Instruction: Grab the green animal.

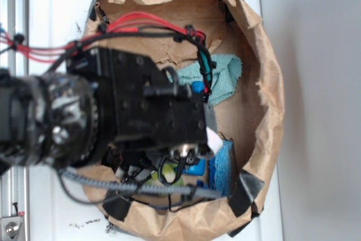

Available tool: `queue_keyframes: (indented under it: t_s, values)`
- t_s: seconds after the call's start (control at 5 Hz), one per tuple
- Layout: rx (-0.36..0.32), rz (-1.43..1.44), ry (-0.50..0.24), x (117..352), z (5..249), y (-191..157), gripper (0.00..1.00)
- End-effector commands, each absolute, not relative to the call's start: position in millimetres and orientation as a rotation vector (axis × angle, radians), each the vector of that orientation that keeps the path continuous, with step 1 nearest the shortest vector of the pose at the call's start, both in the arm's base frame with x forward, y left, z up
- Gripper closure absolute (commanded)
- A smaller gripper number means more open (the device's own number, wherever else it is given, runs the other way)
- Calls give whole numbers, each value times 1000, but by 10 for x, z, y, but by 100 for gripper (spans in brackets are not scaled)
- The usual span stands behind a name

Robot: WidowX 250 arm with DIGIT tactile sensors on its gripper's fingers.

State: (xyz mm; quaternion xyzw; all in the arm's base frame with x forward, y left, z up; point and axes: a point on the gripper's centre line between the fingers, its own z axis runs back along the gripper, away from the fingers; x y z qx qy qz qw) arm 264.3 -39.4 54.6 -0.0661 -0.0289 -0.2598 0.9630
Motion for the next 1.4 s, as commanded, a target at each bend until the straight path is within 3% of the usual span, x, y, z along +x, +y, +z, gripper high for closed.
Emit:
queue_keyframes:
  t_s: [0.0,0.2,0.4,0.8,1.0,1.2]
  values:
    - [-128,-592,-162,2459,524,-559,0]
    - [-86,-613,-135,2353,339,-609,0]
    - [-79,-617,-136,2314,326,-605,0]
    - [-110,-585,-131,2317,661,-491,0]
    - [-158,-553,-108,2391,871,-281,0]
    - [-158,-525,-117,2432,913,-237,0]
